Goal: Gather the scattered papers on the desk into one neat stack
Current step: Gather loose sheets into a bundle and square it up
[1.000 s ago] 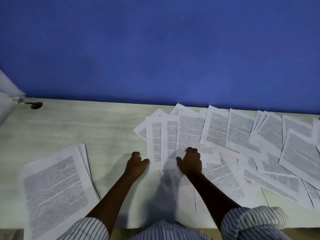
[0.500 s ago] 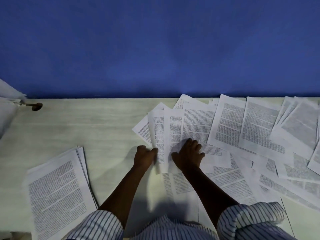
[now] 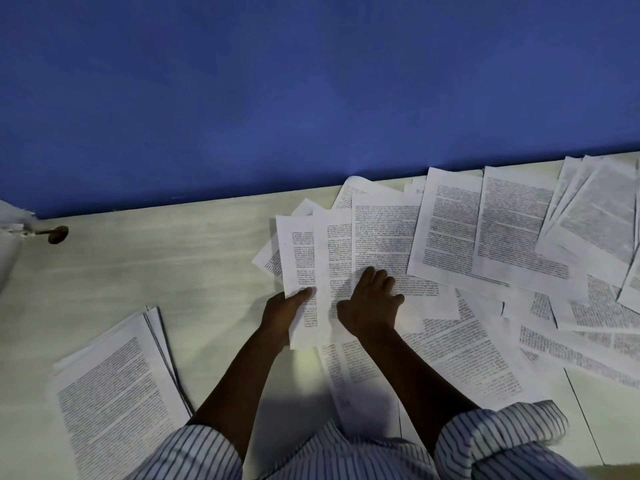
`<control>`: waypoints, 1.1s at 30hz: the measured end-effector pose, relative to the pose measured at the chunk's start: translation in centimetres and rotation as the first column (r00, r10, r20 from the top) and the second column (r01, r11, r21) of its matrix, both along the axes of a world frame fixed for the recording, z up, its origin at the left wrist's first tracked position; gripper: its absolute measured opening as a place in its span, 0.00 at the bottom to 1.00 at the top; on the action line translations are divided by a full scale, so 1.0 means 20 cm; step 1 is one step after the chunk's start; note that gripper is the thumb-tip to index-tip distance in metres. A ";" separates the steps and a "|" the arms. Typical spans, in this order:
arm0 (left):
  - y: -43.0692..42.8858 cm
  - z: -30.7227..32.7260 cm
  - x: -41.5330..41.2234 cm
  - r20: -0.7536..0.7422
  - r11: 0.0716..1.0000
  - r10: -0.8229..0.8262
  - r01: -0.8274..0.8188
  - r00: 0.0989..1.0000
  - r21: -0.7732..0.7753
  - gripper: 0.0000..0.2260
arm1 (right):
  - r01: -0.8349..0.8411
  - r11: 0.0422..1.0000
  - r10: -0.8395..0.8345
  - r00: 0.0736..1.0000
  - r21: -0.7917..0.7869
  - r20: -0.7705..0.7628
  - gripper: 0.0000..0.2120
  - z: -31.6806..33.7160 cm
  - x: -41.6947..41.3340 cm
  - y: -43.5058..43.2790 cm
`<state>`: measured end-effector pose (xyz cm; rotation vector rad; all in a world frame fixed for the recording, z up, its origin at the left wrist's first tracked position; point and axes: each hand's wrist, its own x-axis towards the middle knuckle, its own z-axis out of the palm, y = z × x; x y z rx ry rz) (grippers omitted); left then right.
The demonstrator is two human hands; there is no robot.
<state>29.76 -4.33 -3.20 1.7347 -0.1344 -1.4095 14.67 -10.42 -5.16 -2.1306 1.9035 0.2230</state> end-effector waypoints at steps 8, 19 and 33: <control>0.07 -0.03 -0.02 0.128 1.000 0.004 -0.003 0.992 -0.007 0.10 | 0.004 1.000 -0.006 0.999 -0.029 -0.050 0.37 -0.04 0.00 0.00; 0.05 0.02 -0.02 -0.018 0.995 -0.028 0.027 0.999 -0.093 0.13 | 0.068 0.998 -0.066 0.877 0.014 0.475 0.22 0.01 -0.26 -0.12; -0.19 -0.03 -0.20 -0.008 0.986 -0.120 0.118 0.993 -0.114 0.16 | 0.010 0.991 0.081 0.730 -0.130 0.679 0.19 0.03 -0.37 0.00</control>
